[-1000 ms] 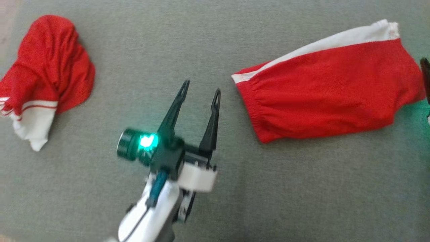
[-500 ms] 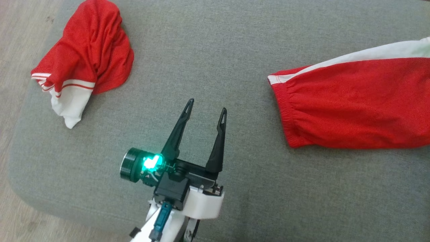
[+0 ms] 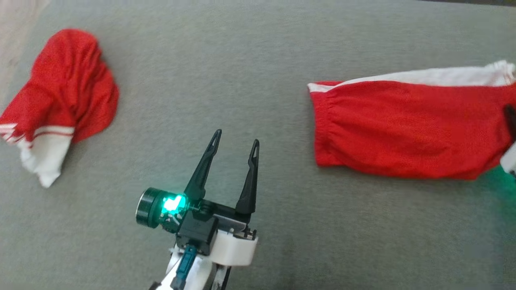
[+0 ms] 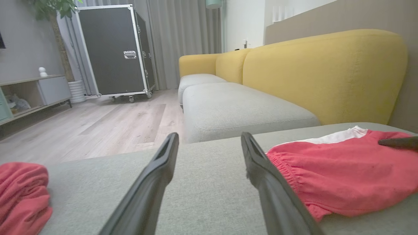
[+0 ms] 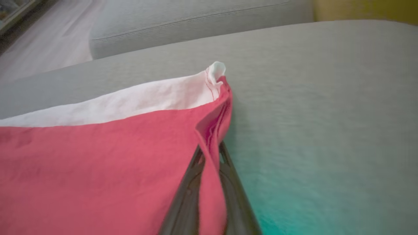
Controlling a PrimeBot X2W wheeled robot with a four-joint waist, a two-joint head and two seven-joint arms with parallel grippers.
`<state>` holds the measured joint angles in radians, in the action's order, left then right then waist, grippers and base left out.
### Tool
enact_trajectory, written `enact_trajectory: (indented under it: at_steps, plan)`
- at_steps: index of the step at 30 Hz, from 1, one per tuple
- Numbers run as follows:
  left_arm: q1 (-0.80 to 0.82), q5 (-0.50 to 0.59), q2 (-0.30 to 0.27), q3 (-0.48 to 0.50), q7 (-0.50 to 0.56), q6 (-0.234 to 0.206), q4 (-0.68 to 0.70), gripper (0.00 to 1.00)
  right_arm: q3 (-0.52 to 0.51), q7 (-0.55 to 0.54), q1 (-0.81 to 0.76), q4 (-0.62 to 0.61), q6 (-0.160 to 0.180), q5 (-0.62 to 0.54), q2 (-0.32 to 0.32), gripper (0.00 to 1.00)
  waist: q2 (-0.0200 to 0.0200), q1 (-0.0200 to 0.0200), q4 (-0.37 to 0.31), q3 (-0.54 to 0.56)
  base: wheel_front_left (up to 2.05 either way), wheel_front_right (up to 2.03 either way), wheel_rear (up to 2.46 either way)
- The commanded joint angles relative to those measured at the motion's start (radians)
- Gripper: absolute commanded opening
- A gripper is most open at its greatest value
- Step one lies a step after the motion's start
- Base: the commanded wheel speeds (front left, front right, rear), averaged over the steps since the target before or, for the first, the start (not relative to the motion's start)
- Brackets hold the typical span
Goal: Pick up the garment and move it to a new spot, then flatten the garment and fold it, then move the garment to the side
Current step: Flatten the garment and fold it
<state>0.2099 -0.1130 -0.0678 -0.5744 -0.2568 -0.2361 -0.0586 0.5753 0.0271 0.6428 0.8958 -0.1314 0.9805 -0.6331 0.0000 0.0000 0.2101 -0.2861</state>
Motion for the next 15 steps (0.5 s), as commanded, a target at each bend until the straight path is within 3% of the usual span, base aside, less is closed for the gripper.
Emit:
enact_trajectory:
  at_steps: [1,7,15]
  plan:
    - [-0.001,0.015,-0.004,0.042,-0.005,0.008,0.024,1.00,0.007,0.024,-0.044,-0.001,0.001,0.013,-0.055,0.00,0.0000,0.0000,-0.071,0.042,0.00,0.00,0.00]
    - [-0.006,0.024,-0.006,0.062,-0.005,0.024,0.013,1.00,0.029,0.062,-0.053,0.033,0.001,-0.038,-0.124,0.00,0.0000,0.0000,-0.144,0.063,0.00,0.00,0.00]
    - [-0.042,0.025,-0.003,0.075,-0.005,0.033,-0.006,1.00,0.041,0.112,0.024,-0.036,0.001,-0.089,-0.079,0.00,0.0000,0.0000,-0.192,0.120,0.00,0.00,0.00]
